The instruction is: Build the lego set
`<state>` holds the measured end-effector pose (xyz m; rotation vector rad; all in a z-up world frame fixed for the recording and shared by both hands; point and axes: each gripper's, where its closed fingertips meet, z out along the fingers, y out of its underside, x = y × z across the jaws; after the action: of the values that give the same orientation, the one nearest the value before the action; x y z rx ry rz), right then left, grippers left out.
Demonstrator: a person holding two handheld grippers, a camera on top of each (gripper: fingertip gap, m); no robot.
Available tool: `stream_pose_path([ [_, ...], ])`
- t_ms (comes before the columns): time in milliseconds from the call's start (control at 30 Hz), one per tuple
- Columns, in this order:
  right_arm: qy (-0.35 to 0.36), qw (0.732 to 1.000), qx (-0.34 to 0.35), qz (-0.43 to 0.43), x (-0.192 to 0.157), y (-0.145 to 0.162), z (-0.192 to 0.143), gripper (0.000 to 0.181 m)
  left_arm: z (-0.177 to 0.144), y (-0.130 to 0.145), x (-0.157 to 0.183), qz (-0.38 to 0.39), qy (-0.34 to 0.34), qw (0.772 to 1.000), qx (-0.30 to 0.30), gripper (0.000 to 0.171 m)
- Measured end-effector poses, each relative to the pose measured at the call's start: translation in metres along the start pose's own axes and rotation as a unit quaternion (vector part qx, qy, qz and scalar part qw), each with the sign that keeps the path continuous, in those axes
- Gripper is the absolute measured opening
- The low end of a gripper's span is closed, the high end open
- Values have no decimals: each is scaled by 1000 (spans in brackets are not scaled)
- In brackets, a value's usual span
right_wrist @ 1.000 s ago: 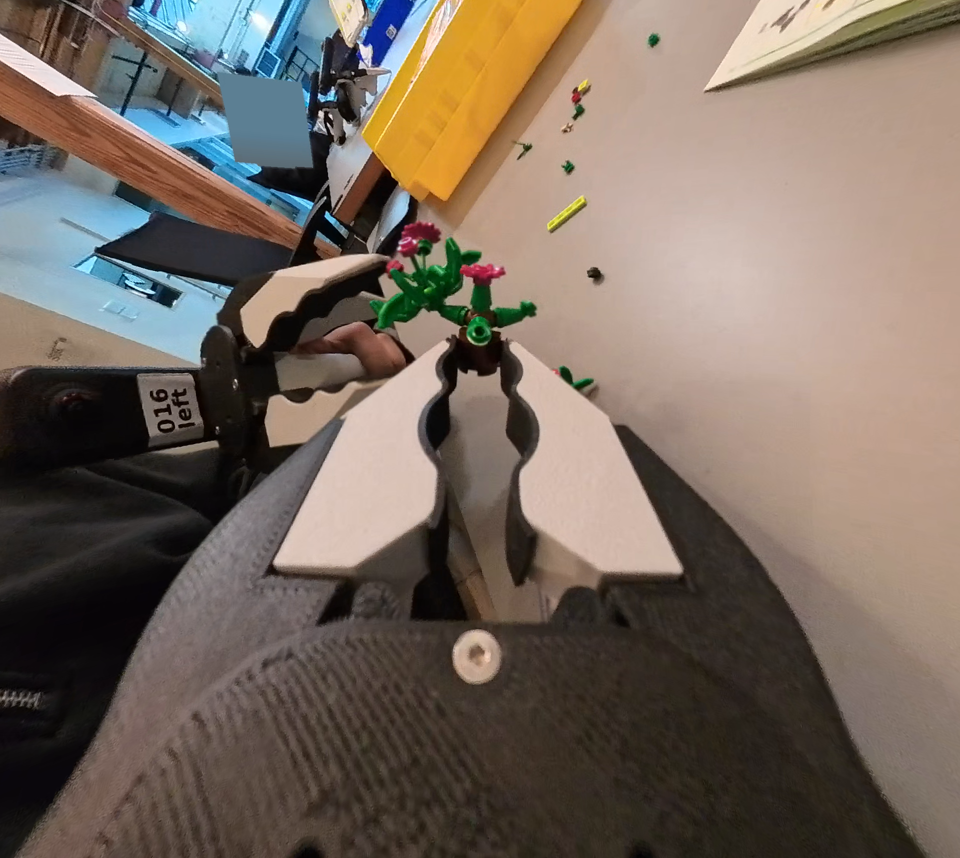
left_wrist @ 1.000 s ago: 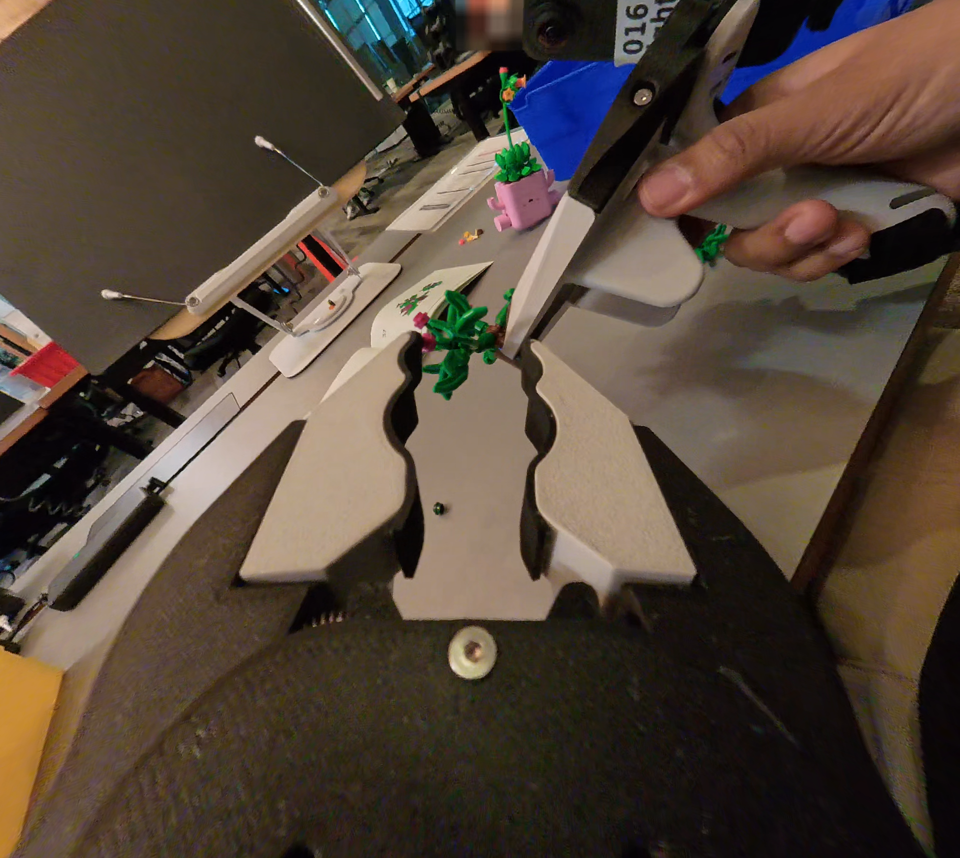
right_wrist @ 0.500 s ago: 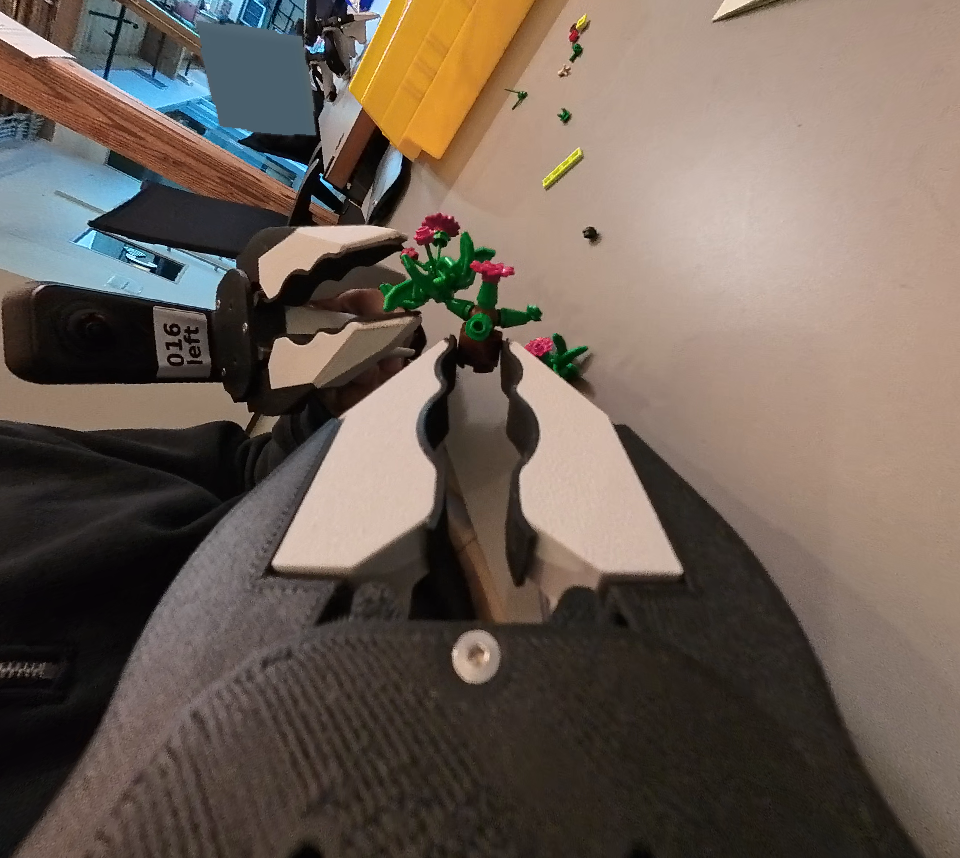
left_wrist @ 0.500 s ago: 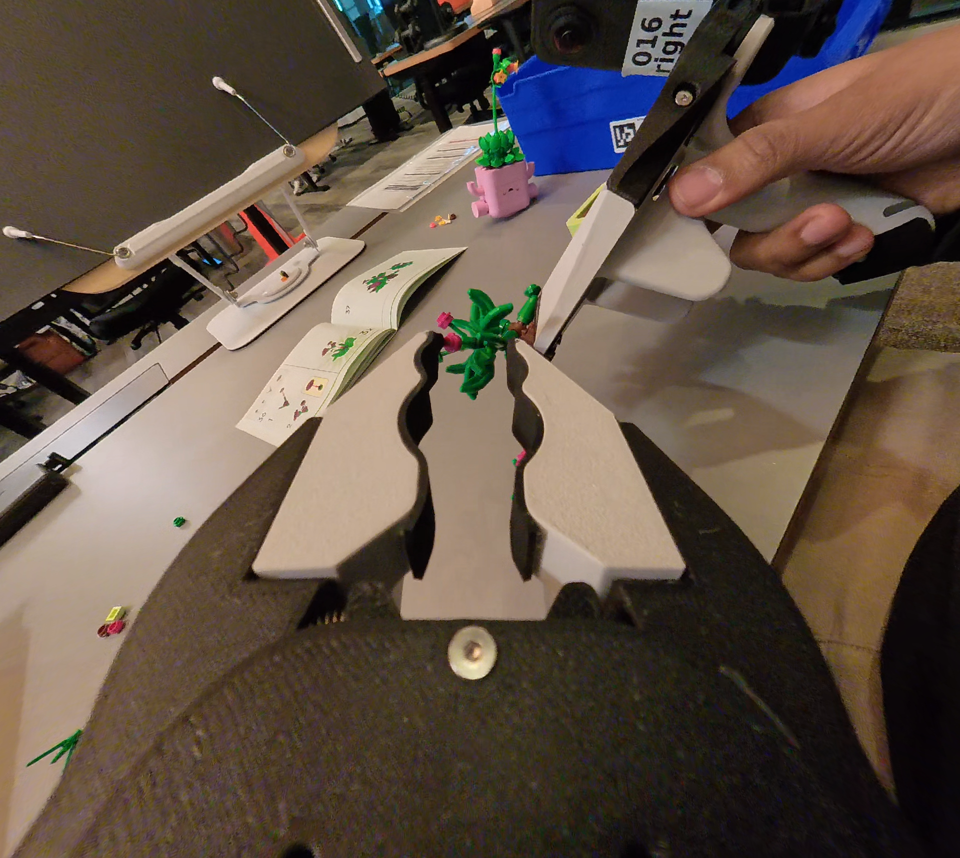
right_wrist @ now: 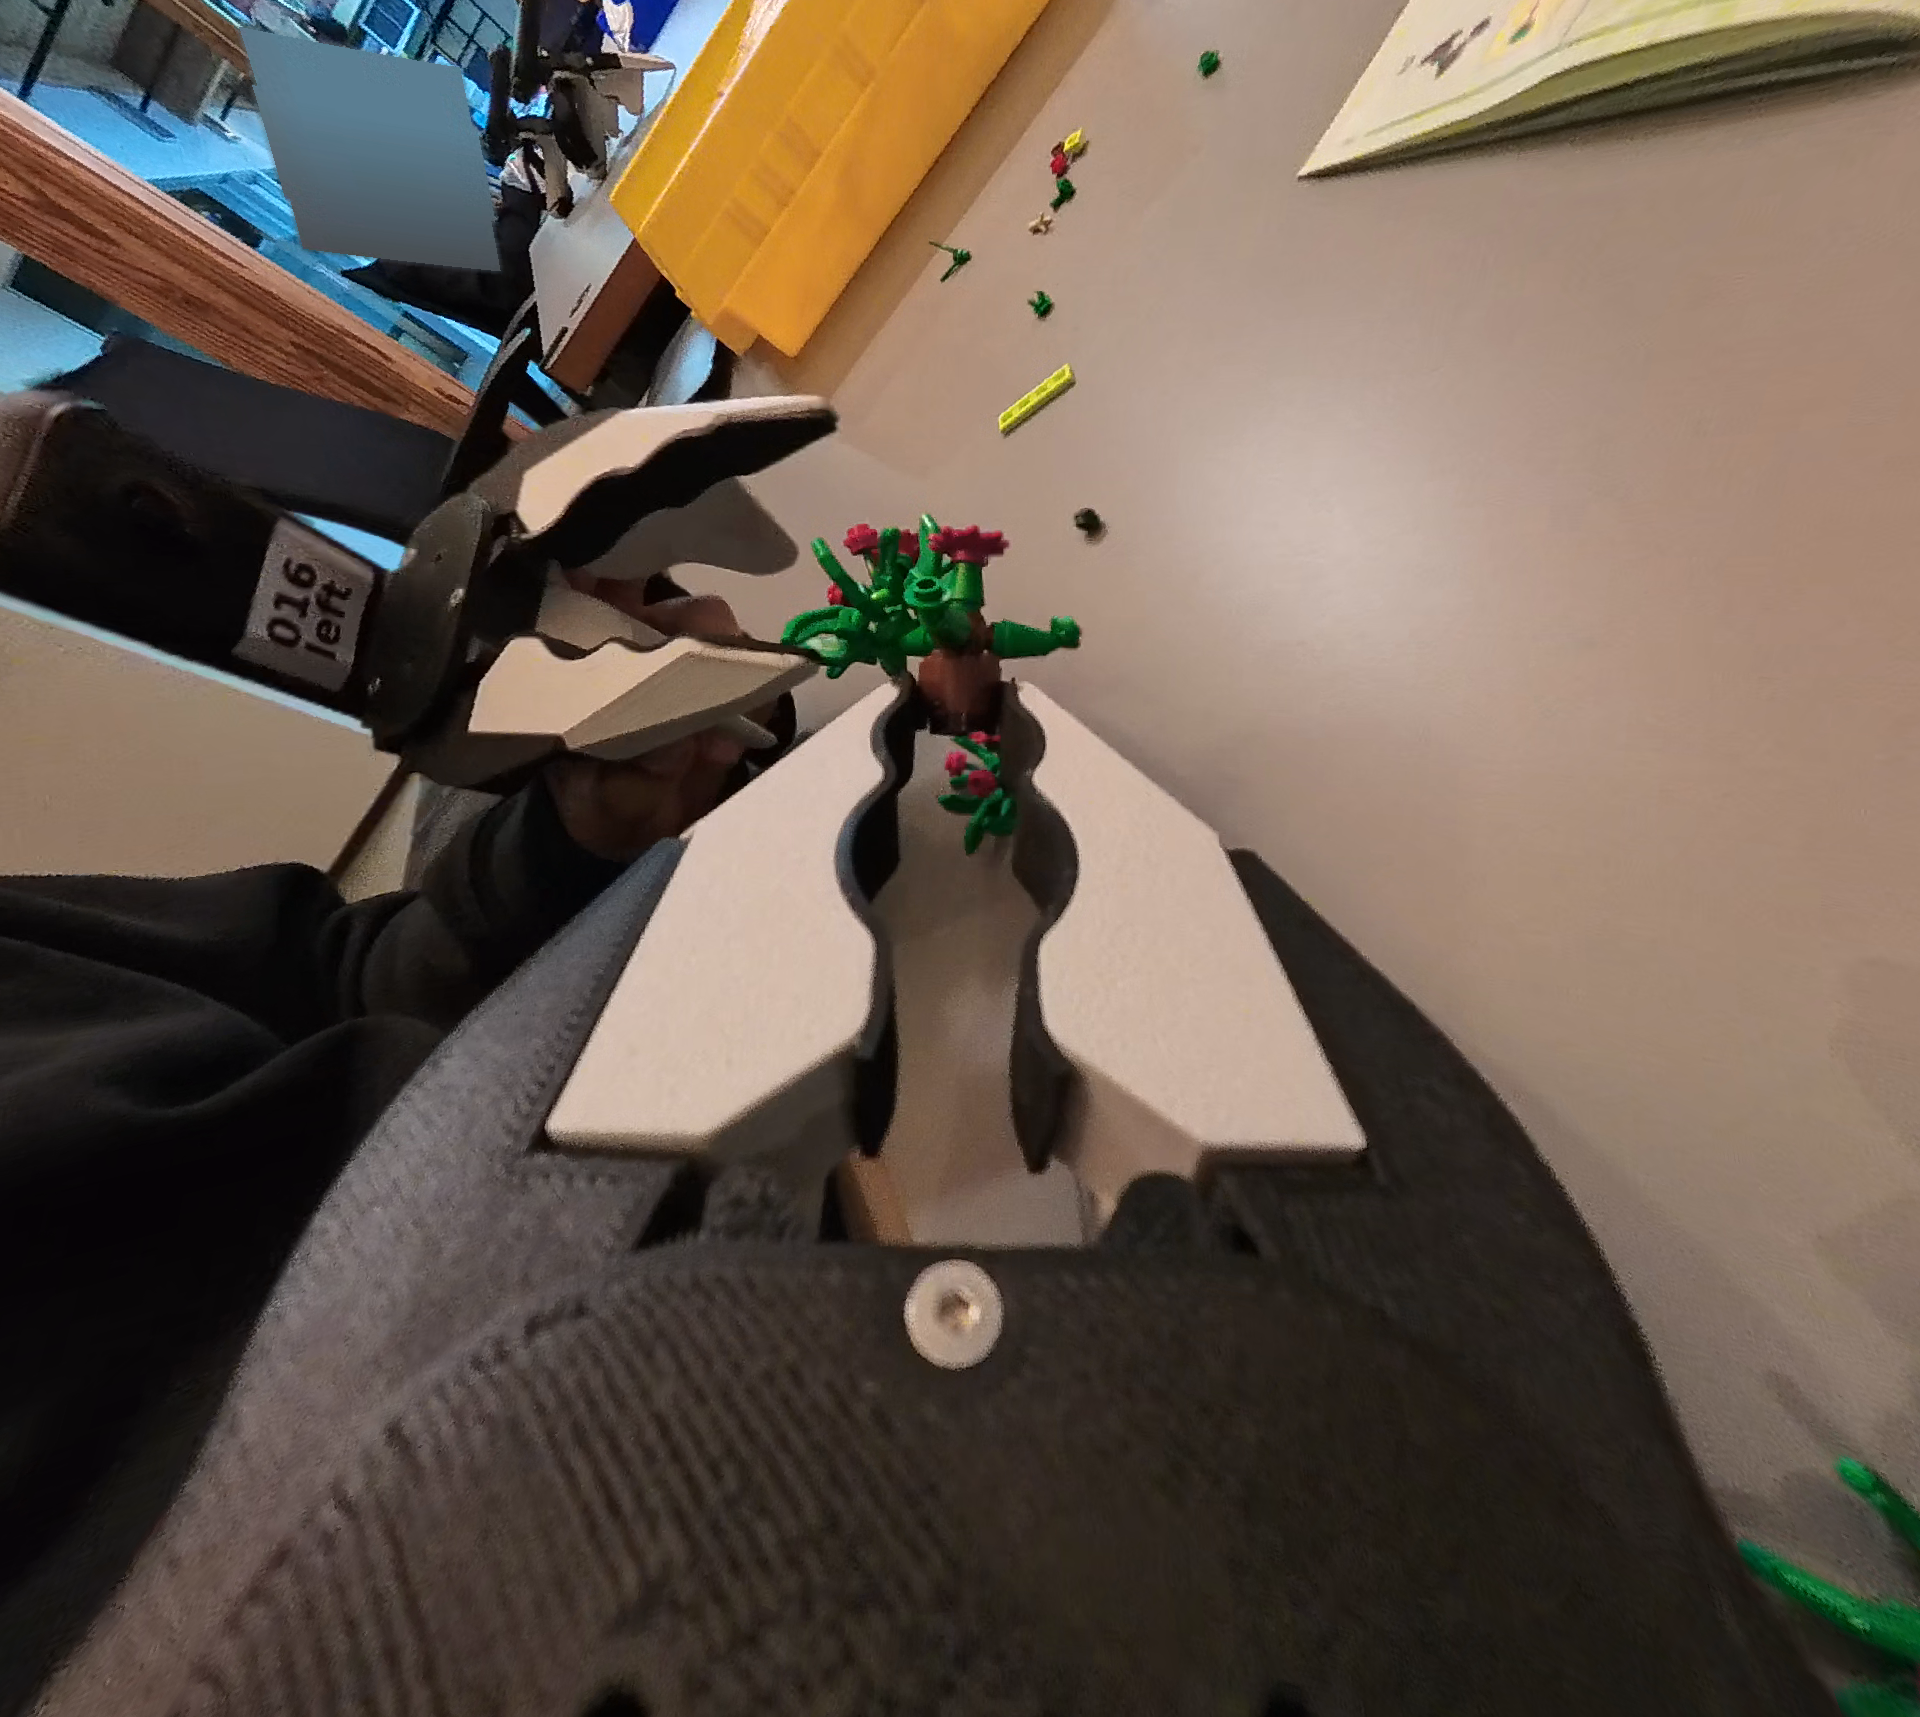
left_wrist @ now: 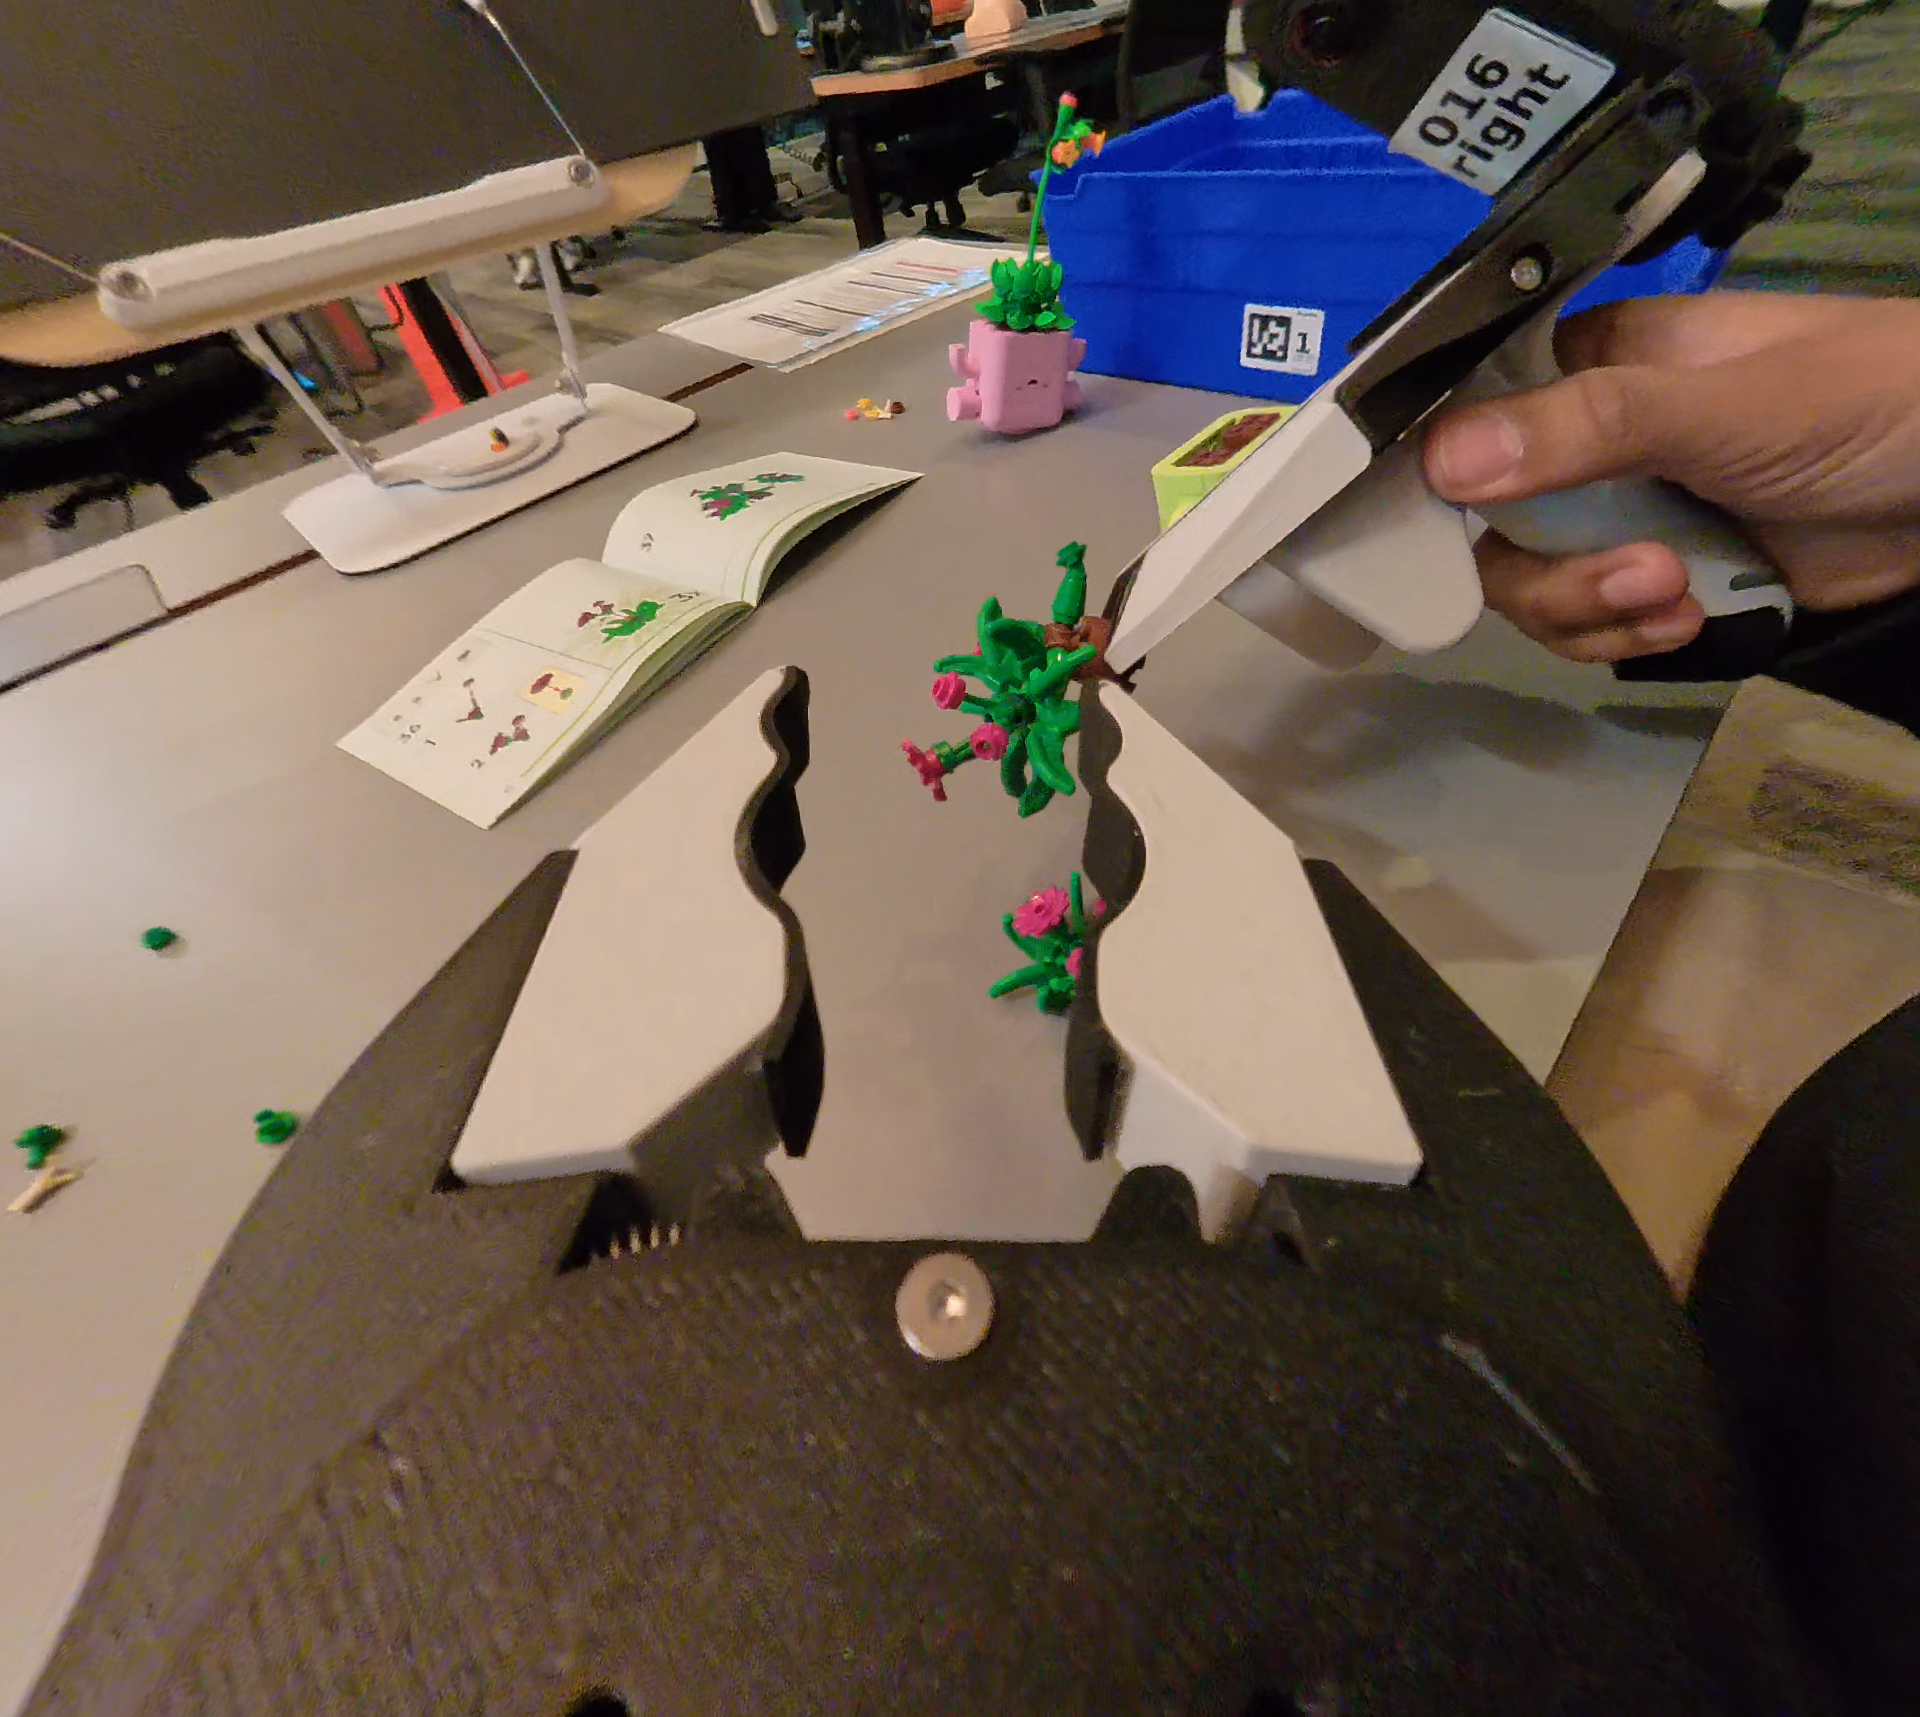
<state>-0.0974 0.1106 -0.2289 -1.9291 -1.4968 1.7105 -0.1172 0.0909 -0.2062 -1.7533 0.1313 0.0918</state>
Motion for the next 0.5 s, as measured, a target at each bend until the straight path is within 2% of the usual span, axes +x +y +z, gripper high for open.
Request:
stream_pose_path([
  [267,36,998,9,-52,-1,-5,-1,14,1,3,0,-44,23,999,-2,51],
  [500,15,999,42,-29,-7,-13,-1,14,3,5,-1,-36,9,999,-12,51],
])
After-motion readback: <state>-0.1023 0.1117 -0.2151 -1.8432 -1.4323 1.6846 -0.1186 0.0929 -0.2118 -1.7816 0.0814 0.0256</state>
